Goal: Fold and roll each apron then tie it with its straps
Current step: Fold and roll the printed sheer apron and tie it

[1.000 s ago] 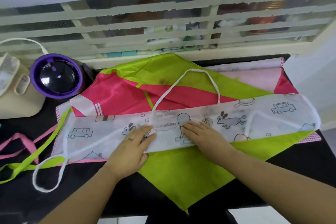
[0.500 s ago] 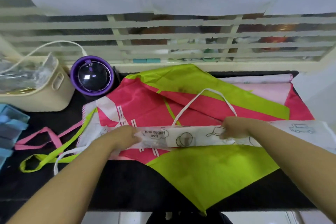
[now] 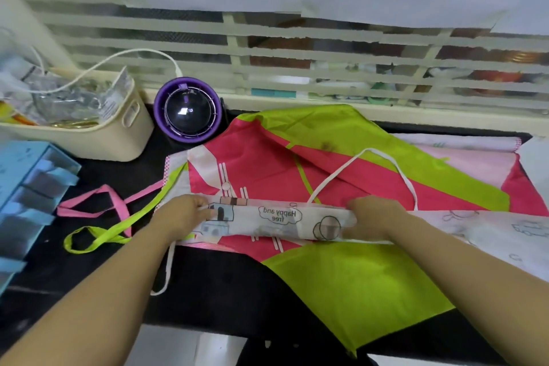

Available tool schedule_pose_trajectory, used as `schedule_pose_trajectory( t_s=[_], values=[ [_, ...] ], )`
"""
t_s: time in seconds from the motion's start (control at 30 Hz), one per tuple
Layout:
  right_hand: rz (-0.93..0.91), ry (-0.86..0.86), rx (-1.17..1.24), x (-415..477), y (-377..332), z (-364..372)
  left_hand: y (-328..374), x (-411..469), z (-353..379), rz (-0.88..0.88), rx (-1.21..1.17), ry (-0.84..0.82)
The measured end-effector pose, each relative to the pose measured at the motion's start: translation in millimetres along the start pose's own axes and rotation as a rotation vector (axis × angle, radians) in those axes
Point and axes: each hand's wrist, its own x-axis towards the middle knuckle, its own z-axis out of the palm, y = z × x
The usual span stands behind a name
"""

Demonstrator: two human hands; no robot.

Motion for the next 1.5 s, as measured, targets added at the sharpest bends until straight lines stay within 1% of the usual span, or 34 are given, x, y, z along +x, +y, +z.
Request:
schedule_pose_trajectory(
  t_s=[0.07, 0.13, 0.23, 0.3, 0.37, 0.47, 0.53, 0.6, 0.67, 0.7, 0.73, 0.8, 0.83, 0.87, 0.93, 0.97, 1.0, 1.03, 1.07, 1.1, 1.13, 1.2, 1.23, 1.3, 1.33, 1.43, 1.47, 1.5],
  values=[
    [-0.100, 0.059, 0.084, 5, -15, 5, 3, 3, -2, 0.027, 0.043, -0.018],
    [-0.150, 0.135, 0.110, 13, -22, 16, 6, 4, -2, 0.006, 0.007, 0.011],
    [-0.158, 0.200, 0.164, 26, -16, 28, -2, 1, 0, -0.071, -0.203, 0.160],
    [-0.166, 0.214, 0.139, 31, -13, 30, -9, -2, 2, -0.102, -0.362, 0.211],
    [-0.194, 0.254, 0.110, 34, -13, 31, -12, -4, 5, -0.102, -0.393, 0.235],
    [-0.189, 0.327, 0.082, 34, -16, 34, -7, 0, 13, -0.103, -0.226, 0.325],
    [-0.176, 0.390, 0.038, 33, -18, 38, 3, 3, 18, -0.139, -0.120, 0.398],
    [-0.153, 0.405, 0.006, 35, -20, 42, 12, 5, 24, -0.143, 0.068, 0.534],
    [-0.143, 0.418, 0.026, 38, -20, 47, 23, 5, 32, -0.041, 0.277, 0.680],
    [-0.139, 0.425, 0.032, 38, -21, 47, 31, 4, 39, 0.043, 0.341, 0.735],
    [-0.135, 0.438, 0.028, 38, -20, 48, 43, 1, 47, 0.121, 0.398, 0.755],
    [-0.147, 0.427, 0.028, 41, -20, 48, 69, -11, 72, 0.258, 0.436, 0.707],
    [-0.135, 0.413, 0.033, 40, -20, 48, 86, -15, 86, 0.337, 0.410, 0.645],
    [-0.125, 0.413, 0.020, 41, -22, 47, 101, -19, 100, 0.426, 0.369, 0.582],
    [-0.126, 0.480, -0.036, 40, -21, 44, 130, -22, 122, 0.590, 0.226, 0.433],
    [-0.147, 0.484, -0.058, 41, -20, 44, 138, -20, 126, 0.617, 0.131, 0.352],
    [-0.170, 0.429, -0.042, 40, -16, 44, 145, -17, 131, 0.608, 0.049, 0.287],
    [-0.196, 0.391, 0.029, 42, -12, 45, 147, -14, 134, 0.558, 0.029, 0.213],
    [-0.215, 0.351, 0.102, 42, -9, 46, 147, -13, 137, 0.512, 0.062, 0.165],
    [-0.265, 0.362, 0.152, 41, -6, 46, 144, -13, 140, 0.496, 0.126, 0.165],
    [-0.318, 0.427, 0.142, 34, 3, 46, 145, -13, 144, 0.490, 0.183, 0.176],
    [-0.367, 0.598, 0.084, 22, 25, 58, 145, -16, 150, 0.432, 0.232, 0.167],
    [-0.368, 0.682, 0.059, 13, 40, 67, 147, -17, 152, 0.397, 0.244, 0.156],
    [-0.349, 0.795, 0.065, -9, 77, 80, 157, -21, 155, 0.308, 0.260, 0.143],
    [-0.332, 0.823, 0.073, -19, 91, 80, 160, -22, 154, 0.261, 0.270, 0.136],
    [-0.240, 0.778, -0.022, -37, 128, 79, 173, -25, 154, 0.108, 0.252, 0.114],
    [-0.201, 0.738, -0.050, -42, 137, 73, 178, -26, 154, 0.061, 0.249, 0.108],
    [-0.154, 0.661, -0.086, -46, 144, 65, 181, -26, 154, 0.020, 0.260, 0.097]
  ],
)
